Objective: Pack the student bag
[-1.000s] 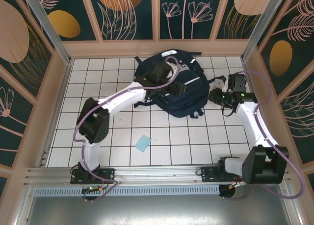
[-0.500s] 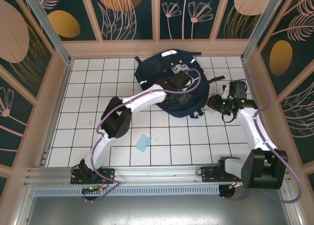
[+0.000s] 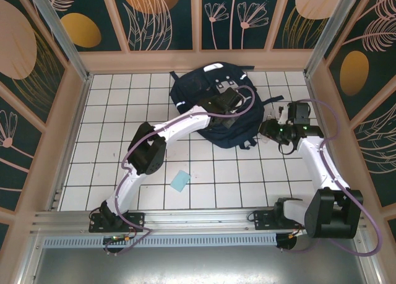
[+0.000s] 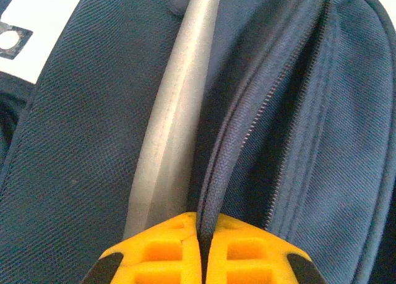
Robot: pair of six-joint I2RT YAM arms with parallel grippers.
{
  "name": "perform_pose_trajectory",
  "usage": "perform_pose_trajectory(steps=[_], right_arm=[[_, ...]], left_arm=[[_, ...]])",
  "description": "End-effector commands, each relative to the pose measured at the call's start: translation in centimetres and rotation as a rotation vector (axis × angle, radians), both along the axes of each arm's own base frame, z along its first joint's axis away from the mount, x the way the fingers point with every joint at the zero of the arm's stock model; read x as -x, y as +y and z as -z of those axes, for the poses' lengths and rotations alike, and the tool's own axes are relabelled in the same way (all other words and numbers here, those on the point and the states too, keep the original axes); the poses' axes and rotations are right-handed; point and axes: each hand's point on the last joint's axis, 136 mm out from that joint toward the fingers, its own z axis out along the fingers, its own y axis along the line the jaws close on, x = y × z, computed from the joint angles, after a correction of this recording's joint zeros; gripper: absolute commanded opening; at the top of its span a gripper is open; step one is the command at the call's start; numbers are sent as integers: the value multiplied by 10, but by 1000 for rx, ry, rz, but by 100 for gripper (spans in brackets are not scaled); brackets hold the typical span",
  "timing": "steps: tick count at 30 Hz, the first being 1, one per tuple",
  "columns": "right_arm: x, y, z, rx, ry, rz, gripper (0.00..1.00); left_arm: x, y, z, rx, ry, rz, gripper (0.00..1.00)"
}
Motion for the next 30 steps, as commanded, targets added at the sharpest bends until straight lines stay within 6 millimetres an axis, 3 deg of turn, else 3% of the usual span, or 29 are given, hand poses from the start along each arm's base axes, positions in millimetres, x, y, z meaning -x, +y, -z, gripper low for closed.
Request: perform_pose_trajectory(steps=[1,10,17,24,27,30], right_arm=[[-8,20,-3,-68,-32,-32,24],[-51,74,-7,-286,-65,-53,24],[-85,114,-1,-417,-40,-50,24],[-118,143,-6,-570,-38,-18,25],[-125,161,-17,-622,-49,-47,25],[-125,164,-28,-602,-65,-55,25]], left_arm=[[-9,10,-52,64,-66,-44,0],[-24,28,-90,175,-78,-132,0],[-23,28,-113,249,-80,-125,0],[-18,32,-110,281,-53,-128,0],[-16,32,-106,300,-40,-127,0],[-16,35,-103,302,-31,-136,0]])
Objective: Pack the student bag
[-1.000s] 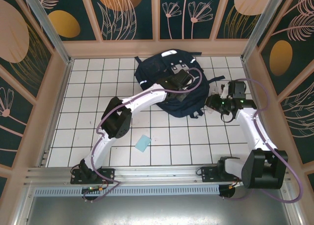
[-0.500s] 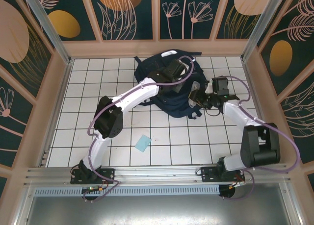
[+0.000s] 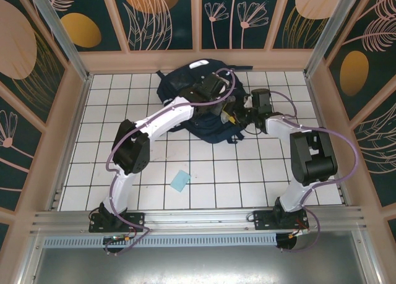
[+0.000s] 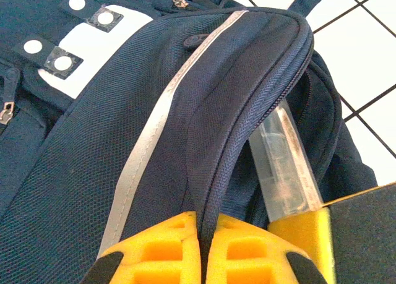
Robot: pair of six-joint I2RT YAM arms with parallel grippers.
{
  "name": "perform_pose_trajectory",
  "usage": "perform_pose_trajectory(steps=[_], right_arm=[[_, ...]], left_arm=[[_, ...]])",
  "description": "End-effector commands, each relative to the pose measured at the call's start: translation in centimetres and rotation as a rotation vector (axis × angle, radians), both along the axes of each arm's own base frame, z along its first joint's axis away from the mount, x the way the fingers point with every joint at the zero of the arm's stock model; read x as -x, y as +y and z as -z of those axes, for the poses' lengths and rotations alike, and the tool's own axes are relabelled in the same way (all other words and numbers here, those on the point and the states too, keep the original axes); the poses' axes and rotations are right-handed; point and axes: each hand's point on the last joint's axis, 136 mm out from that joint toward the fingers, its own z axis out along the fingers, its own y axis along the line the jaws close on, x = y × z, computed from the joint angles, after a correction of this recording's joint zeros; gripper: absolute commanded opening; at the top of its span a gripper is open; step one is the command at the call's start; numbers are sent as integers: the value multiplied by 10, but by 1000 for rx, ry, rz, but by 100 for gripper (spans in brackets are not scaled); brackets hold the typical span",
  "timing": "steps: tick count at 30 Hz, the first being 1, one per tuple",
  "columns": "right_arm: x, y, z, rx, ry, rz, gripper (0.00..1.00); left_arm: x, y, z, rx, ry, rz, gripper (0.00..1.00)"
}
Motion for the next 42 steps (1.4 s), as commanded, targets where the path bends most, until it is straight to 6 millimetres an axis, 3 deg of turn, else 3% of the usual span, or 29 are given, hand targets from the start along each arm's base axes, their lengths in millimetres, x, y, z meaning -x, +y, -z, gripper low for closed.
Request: perform_pose_trajectory(steps=[1,5,10,17,22,31,42], right_arm=[[-19,12,-49,-57,-142,0,26],[-14,6,-52,-45,-146,16,26],[-14,18,-50,-92,-120,-30,26],[7,-17,-62,76,-150,9,27],[17,-29,-63,122,-160,21,27],[5,-5,-49,45,-136,-8,27],[-15,43,-44,-249,-59,101,29]], left_arm=[[10,-17,-55,157,-54,28,0],[8,-16,-58,181,-59,22,0],[8,-16,-69,214,-63,30,0],[0,-8,-72,217,-76,-6,0],[-2,-7,-68,231,-57,-16,0],[6,-12,-85,303,-40,3,0],[14,-25,-104,416,2,32,0]])
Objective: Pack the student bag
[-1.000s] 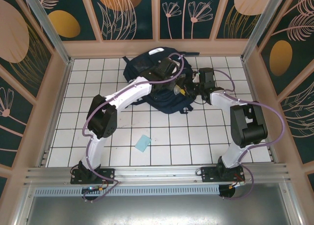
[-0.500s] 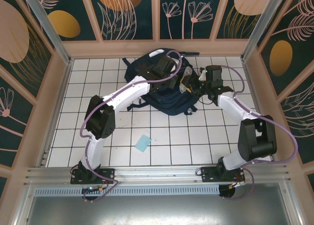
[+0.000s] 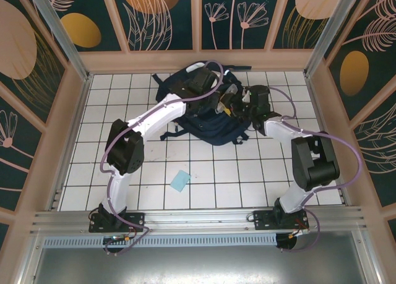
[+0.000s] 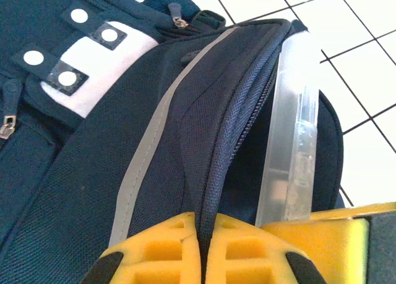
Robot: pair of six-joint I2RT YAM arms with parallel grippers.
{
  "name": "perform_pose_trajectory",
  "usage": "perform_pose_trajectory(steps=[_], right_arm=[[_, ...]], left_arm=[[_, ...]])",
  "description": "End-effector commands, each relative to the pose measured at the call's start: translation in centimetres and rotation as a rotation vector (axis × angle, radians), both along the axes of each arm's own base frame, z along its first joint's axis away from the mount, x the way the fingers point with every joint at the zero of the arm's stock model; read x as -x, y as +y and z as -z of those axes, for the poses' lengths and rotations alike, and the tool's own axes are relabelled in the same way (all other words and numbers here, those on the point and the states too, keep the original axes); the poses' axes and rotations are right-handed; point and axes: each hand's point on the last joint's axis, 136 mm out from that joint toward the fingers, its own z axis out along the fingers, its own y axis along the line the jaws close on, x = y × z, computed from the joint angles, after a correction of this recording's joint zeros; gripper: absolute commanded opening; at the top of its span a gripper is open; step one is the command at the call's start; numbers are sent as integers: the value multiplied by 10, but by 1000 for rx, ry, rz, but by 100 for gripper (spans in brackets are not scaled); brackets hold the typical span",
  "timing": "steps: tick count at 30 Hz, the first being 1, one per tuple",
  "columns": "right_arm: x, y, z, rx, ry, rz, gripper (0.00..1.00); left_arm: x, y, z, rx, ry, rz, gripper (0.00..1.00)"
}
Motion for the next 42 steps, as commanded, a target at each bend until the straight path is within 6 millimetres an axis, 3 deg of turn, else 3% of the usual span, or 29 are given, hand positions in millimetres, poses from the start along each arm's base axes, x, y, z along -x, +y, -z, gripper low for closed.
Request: perform_pose_trajectory(steps=[1,6,10,15,18,20,28,34,40,41,42], right_arm=[[-6,30,-1,-133,26,12,30],[-14,55,10,-140,79,-20,32],[-13,57,26,-131,119,-8,36],[-15,52,38,-95,140,22,59],[-18,52,33,-66,123,15,79],[-19,50,27,-42,106,10,83],[-9,29,9,73,43,17,80],[18,11,1,202,9,-16,66],[52,-11,-13,367,-48,-76,61],[61,-12,-13,392,-53,-100,61],[70,-13,-13,412,-58,-125,61]], left_arm=[[22,-32,-82,210,-88,99,0],[17,-29,-88,230,-89,83,0],[9,-21,-91,253,-85,57,0],[7,-19,-102,276,-106,51,0],[4,-16,-108,274,-121,44,0],[3,-14,-109,269,-123,39,0],[0,-4,-105,243,-131,9,0],[-3,-3,-85,215,-105,0,0],[-8,-1,-62,195,-78,-32,0],[-9,1,-60,197,-71,-43,3],[-8,2,-60,199,-69,-53,22]])
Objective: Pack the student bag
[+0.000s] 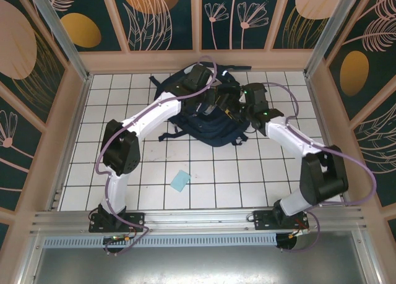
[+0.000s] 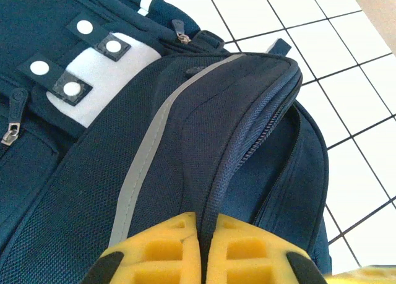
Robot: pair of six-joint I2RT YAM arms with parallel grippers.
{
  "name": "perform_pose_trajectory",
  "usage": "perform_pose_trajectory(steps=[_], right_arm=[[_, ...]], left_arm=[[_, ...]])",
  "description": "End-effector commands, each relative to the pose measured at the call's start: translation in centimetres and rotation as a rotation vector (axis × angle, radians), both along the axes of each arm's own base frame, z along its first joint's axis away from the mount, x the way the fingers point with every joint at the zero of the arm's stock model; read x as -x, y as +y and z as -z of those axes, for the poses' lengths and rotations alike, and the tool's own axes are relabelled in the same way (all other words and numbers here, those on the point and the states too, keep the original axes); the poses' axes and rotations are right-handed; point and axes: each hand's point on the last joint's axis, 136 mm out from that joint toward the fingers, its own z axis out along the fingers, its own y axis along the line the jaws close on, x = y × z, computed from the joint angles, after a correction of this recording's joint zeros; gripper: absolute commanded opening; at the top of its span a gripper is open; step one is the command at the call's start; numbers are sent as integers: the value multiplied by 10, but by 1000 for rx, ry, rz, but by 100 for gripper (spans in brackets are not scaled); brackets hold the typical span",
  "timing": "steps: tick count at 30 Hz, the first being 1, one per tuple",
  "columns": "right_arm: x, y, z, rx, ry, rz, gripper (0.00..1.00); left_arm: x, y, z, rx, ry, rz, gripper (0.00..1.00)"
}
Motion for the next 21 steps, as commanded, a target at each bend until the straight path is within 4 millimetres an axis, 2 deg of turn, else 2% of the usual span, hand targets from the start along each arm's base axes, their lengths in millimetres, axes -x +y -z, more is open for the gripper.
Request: perform_pose_trajectory(steps=[1,2,3,5,6,7,10,13,17,21], right_arm=[[40,-10,16,166,5,-103,61],[51,-9,19,194,11,-127,61],[61,-6,21,214,7,-161,61],[82,2,29,257,11,-223,64],[91,6,33,275,10,-249,67],[105,16,36,292,3,-296,71],[131,34,47,337,-9,-378,78],[155,59,60,357,-1,-485,79],[180,90,70,503,-47,-659,80],[204,109,89,632,18,-752,84]], left_arm=[[-5,-5,-48,121,-93,-37,49],[-4,-1,-49,117,-95,-54,60],[-2,3,-52,117,-100,-64,62],[3,16,-61,116,-115,-101,79],[7,24,-64,112,-122,-119,96],[12,31,-68,112,-128,-133,98],[28,53,-72,107,-128,-166,98],[50,76,-69,105,-122,-200,99],[75,108,-39,59,-83,-243,99],[85,149,-6,38,-23,-315,99]])
